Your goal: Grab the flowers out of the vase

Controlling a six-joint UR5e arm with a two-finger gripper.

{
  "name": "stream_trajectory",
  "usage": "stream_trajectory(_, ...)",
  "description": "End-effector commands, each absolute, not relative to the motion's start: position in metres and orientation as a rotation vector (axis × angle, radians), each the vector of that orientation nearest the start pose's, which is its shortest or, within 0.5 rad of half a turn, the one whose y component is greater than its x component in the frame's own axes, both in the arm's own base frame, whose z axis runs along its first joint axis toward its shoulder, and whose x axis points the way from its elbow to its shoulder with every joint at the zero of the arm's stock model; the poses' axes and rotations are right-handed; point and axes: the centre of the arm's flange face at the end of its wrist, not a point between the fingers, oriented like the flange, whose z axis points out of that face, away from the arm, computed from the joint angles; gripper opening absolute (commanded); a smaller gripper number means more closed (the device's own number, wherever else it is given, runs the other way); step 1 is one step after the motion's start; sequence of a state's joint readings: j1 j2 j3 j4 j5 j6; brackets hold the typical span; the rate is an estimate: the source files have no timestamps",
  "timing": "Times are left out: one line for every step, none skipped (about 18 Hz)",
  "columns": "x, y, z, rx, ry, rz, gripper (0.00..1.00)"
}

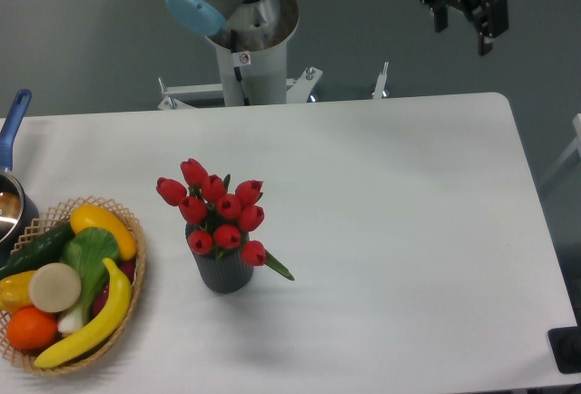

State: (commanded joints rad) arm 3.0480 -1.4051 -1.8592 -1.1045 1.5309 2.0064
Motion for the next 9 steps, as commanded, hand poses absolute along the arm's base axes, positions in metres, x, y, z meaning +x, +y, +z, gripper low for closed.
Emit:
stream_trajectory(-0.4333,0.1784,0.4747,-3.004,0.825,0.548,1.0)
stream_trajectory(-0.4346,0.1784,0.4754,-3.006,0.825,0.545,1.0)
stream_trajectory(-0.4346,0.1782,0.4757,-3.008,0.822,0.543,1.0)
stream_trajectory(-0.4337,0.178,0.4751,-3.01,0.822,0.535,1.0)
stream_trajectory(-0.4334,0.1782,0.4731,-3.007,0.822,0.533,1.0)
stream_trajectory(-0.4335,0.1789,0.4714,-3.002,0.82,0.527,1.0)
stream_trajectory(-0.4334,0.179,0.4712,-3.0,0.82,0.524,1.0)
stream_trajectory(-0.433,0.1793,0.4697,-2.998,0.818,0.52,1.0)
stream_trajectory(-0.4328,0.1807,0.4675,-2.991,0.808,0.513,1.0)
